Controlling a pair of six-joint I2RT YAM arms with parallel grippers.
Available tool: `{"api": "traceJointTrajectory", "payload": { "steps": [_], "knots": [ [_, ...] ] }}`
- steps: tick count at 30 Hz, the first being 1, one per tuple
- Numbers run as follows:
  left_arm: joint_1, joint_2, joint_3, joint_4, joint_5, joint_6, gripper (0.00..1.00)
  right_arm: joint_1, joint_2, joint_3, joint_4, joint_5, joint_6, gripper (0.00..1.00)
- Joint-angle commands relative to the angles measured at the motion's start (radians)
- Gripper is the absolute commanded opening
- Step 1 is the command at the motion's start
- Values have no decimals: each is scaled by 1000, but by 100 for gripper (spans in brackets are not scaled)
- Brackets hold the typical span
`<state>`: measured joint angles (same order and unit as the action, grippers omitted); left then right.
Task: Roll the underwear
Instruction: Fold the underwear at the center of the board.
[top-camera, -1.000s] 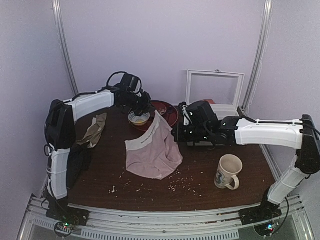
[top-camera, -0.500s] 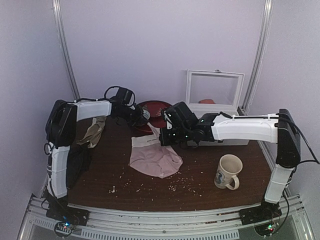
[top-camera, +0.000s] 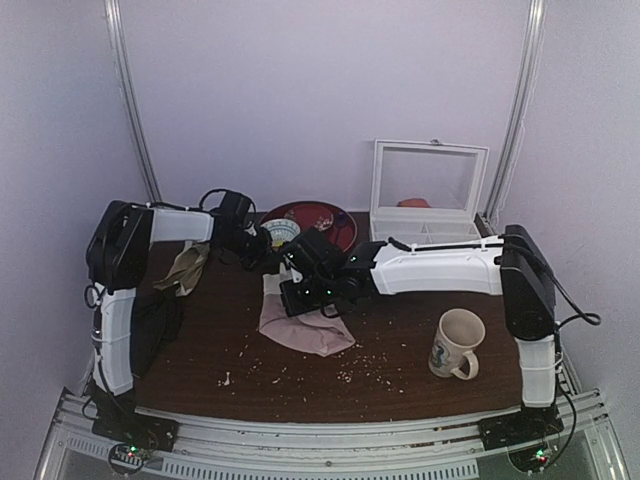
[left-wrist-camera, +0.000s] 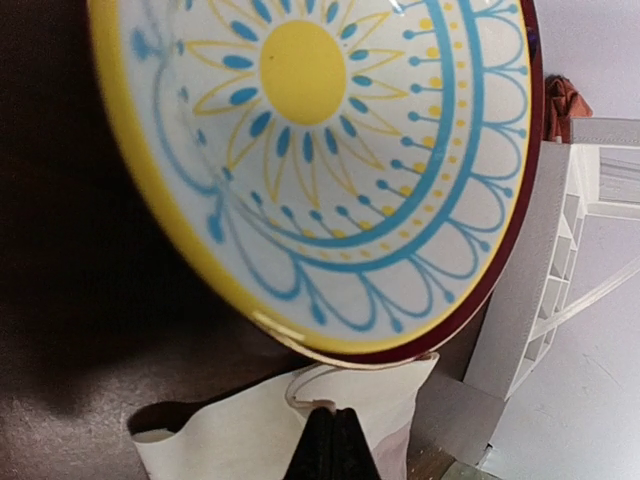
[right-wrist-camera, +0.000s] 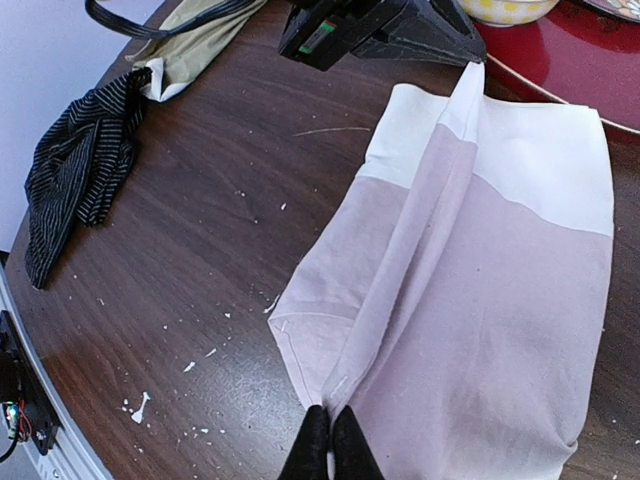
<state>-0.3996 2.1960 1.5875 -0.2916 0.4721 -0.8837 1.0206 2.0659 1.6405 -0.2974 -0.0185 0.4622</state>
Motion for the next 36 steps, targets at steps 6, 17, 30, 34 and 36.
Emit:
{"api": "traceJointTrajectory", "payload": {
  "steps": [6, 17, 30, 34, 36],
  "knots": [
    [31, -90, -84, 65, -25, 47, 0, 41, 51, 65, -60, -29, -28, 0],
    [49, -101, -133, 65, -49, 71, 0, 44, 118, 128, -69, -38, -37, 0],
    [50, -62, -136, 74, -32, 76, 0, 47, 218, 208, -85, -63, -42, 0],
    [50, -55, -135, 69, -33, 82, 0, 47, 243, 225, -86, -72, -40, 0],
    [50, -54, -137, 64, -36, 84, 0, 48, 252, 231, -85, -76, -39, 0]
  ]
}}
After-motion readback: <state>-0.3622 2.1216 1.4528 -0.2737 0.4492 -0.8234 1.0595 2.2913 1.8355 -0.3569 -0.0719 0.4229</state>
